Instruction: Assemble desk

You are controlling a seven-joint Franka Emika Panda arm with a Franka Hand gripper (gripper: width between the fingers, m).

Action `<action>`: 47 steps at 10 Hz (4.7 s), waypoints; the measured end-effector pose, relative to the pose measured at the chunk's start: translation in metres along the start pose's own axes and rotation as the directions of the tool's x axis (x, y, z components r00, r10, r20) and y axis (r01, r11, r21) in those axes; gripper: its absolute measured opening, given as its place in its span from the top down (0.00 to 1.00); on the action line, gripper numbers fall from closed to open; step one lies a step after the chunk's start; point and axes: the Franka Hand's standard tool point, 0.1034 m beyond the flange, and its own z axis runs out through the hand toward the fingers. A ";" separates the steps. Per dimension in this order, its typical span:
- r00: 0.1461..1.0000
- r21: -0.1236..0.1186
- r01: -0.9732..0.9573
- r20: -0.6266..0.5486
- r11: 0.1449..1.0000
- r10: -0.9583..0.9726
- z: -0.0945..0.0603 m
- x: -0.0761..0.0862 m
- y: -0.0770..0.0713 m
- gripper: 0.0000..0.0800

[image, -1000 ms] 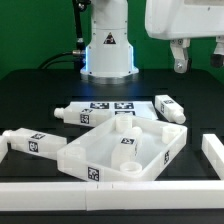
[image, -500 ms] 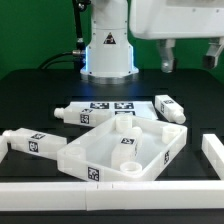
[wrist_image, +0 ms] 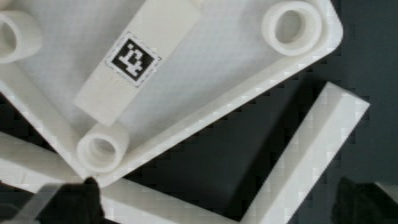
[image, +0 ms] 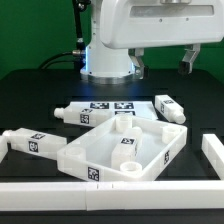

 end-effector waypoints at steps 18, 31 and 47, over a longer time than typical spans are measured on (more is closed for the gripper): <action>0.743 0.069 -0.669 0.045 0.740 0.667 0.082 -0.084 0.085 0.19; 0.550 0.035 -0.835 0.068 0.549 0.833 0.132 -0.114 0.090 0.19; 0.110 0.027 -0.994 0.121 0.108 0.987 0.133 -0.101 0.063 0.94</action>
Offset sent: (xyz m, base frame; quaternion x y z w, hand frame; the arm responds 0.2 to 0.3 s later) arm -0.0192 -0.0752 -0.0341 0.0590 -0.0431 0.1166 0.9905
